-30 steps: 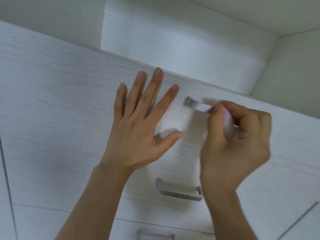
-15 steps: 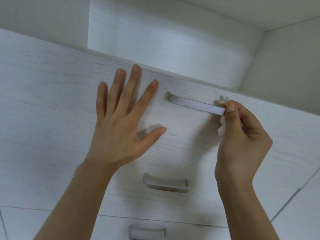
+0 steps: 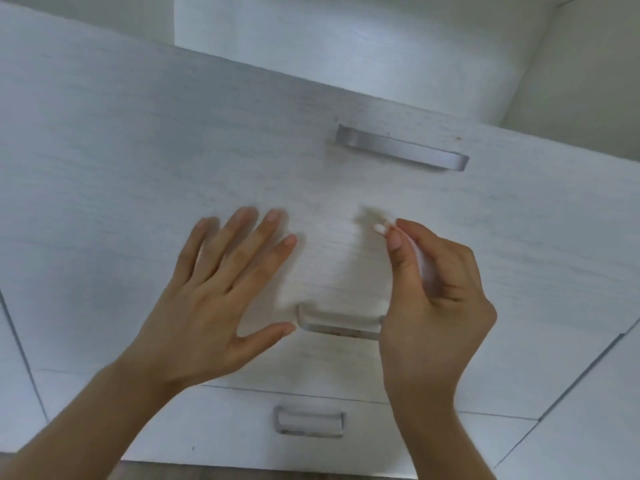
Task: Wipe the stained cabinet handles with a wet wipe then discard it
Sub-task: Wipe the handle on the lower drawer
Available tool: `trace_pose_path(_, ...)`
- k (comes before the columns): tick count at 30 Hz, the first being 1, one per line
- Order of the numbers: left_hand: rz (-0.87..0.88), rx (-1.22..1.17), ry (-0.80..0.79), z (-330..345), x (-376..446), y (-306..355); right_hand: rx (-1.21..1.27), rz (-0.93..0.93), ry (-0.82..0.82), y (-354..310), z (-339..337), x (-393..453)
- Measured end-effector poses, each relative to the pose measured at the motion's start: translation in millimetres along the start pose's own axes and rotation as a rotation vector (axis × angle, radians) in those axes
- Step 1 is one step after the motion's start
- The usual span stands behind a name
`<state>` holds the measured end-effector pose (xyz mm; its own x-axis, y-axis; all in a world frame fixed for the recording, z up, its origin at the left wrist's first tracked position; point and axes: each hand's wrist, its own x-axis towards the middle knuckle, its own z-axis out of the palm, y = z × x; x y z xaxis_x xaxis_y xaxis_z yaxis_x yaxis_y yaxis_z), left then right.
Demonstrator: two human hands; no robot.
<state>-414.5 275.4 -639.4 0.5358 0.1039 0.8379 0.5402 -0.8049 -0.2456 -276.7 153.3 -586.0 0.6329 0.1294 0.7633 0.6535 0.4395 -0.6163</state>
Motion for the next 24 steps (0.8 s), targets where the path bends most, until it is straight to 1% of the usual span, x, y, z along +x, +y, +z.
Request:
trace_pose_path(3,-0.095,-0.027,-0.035,12,-33,12,-0.001,0.067,0.008,10,-11,-16)
trace_pose_path(7,-0.093,-0.027,-0.049,30,-45,29,-0.049,0.178,0.007,23,-30,-36)
trace_pose_path(12,-0.172,-0.041,-0.027,48,-44,41,-0.111,0.342,0.009,39,-48,-52)
trace_pose_path(15,-0.194,-0.046,-0.011,56,-43,46,-0.079,0.434,0.035,47,-50,-55)
trace_pose_path(18,-0.215,-0.054,0.002,60,-43,47,-0.016,0.504,0.015,54,-48,-54)
trace_pose_path(21,-0.215,-0.04,0.014,64,-43,47,0.066,0.542,0.028,59,-45,-57)
trace_pose_path(24,-0.233,-0.026,0.036,70,-43,49,0.092,0.544,0.071,61,-42,-57)
